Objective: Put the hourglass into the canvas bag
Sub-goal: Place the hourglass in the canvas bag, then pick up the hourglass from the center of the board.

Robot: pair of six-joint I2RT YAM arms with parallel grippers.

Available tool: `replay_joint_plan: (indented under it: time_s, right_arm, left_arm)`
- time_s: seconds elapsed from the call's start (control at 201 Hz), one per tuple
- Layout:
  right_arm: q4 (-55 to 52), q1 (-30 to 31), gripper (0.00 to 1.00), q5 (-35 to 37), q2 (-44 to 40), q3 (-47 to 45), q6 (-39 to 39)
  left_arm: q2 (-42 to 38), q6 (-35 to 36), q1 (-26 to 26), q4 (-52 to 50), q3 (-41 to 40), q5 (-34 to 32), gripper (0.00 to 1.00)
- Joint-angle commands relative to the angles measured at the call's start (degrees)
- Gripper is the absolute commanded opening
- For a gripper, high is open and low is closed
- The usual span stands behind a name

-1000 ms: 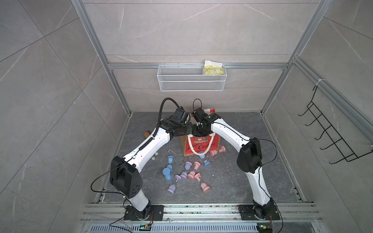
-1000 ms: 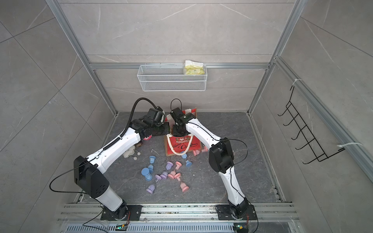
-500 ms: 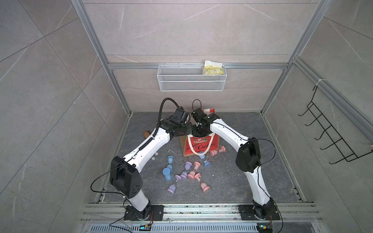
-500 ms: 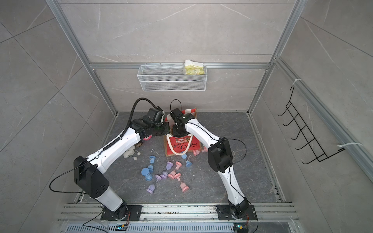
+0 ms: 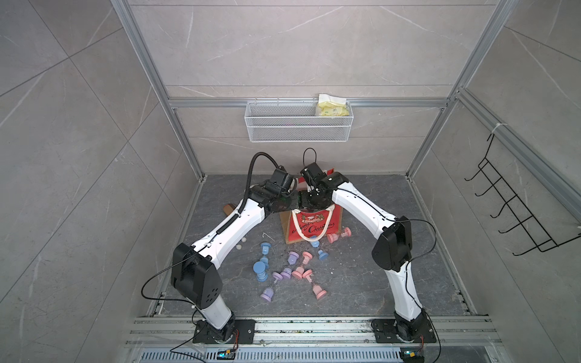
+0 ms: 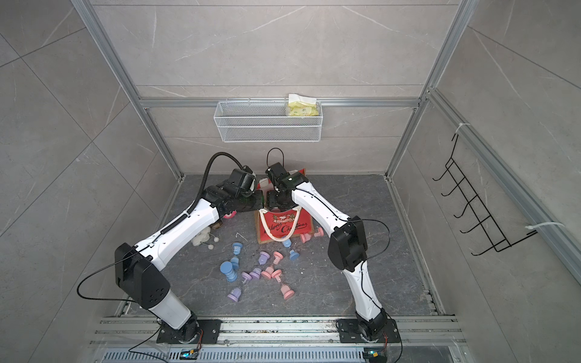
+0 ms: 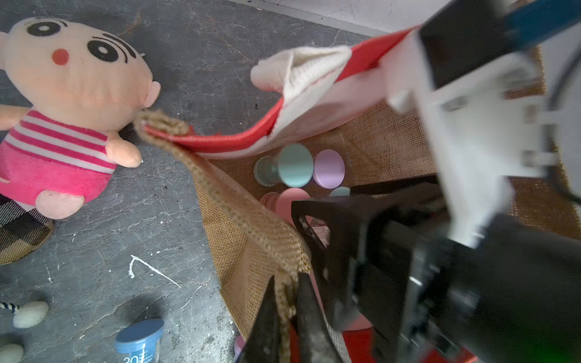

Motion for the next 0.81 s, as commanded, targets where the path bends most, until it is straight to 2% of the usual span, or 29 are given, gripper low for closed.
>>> replay_joint_plan:
  time_s: [0.0,0.319,0.567,0.801]
  right_arm:
    - [-0.17,0.25,0.75,-1.37,-7.46,-1.07,-0.94]
    - [-0.45,-1.03,0.83,1.07,-23.28,-9.35,-0.7]
    - [0.45,-5.42,0.89,4.86,-38.12,-25.79,4.76]
    - [3.52,-6.41,0.86,10.3,-46.44,-43.06,10.31]
  left_arm:
    - [-2.94,-0.2,0.27,3.57,1.96,-1.41,0.0]
    - [-2.1,0.84,0.6,2.72,3.4,-1.66,0.0]
    - [-1.62,1.77,1.88,1.72,4.91,-2.54,0.0]
    - [-1.99,1.27,3.16,-0.61,6.07,-7.38,0.0]
